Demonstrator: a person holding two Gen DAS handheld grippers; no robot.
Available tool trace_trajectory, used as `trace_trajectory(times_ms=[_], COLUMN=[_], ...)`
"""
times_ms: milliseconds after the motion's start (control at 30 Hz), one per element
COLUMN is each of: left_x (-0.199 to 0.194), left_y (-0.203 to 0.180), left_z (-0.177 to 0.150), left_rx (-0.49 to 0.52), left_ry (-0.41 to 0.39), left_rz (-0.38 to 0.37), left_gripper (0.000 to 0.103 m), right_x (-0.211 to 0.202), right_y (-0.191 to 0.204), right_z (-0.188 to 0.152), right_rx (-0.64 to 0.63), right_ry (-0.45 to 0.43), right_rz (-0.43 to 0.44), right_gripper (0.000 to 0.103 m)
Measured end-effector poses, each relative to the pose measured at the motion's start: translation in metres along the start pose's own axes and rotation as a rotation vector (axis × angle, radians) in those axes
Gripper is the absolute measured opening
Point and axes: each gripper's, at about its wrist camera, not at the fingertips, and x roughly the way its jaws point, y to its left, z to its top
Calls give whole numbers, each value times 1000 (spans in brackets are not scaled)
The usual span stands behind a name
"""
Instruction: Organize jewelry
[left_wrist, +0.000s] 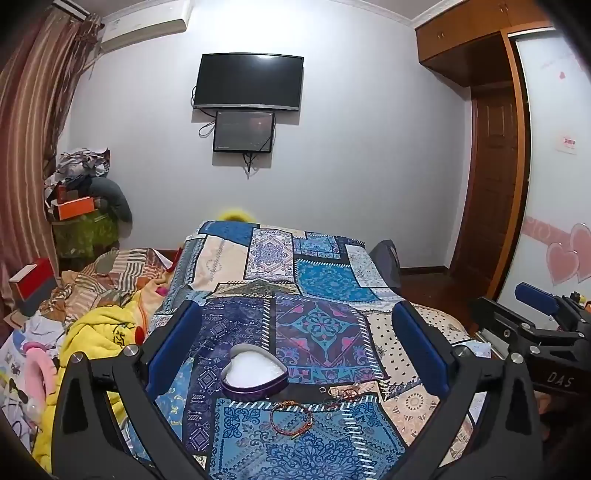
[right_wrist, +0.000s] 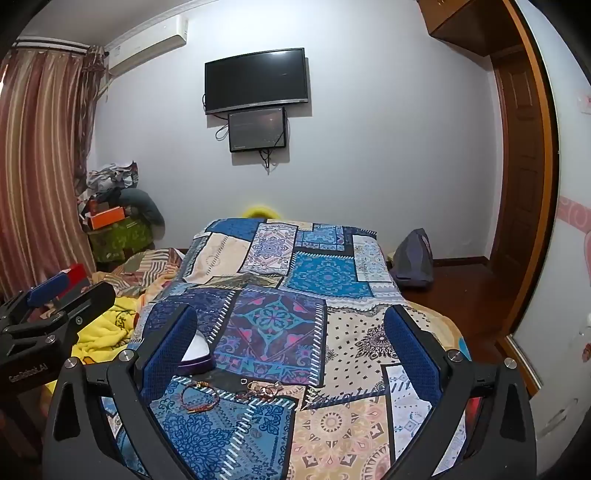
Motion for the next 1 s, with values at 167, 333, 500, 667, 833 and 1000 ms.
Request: trace_trajectory(times_ms=[167, 333, 500, 667, 833, 1000], left_x=[-4, -9, -1, -2, 2, 3], left_y=[4, 3, 5, 6, 8, 9], left_z=[-2, -2, -3, -1, -2, -2], left_rx=[-2, 2, -9, -16, -21, -24], left_ry=[7, 7, 17, 17, 22, 24], left_rz=[0, -3, 14, 17, 26, 29], left_gripper=[103, 103, 103, 103, 103, 103], right_x=[0, -2, -3, -5, -1, 2], right_y=[0, 3, 4, 4, 8, 11], right_z=[-1, 1, -1, 2, 3, 2], right_rx=[1, 2, 4, 0, 2, 1], right_ry=[0, 1, -3, -12, -9, 1], right_rz=[2, 2, 10, 22, 43, 57], right_gripper=[100, 100, 100, 100, 100, 100])
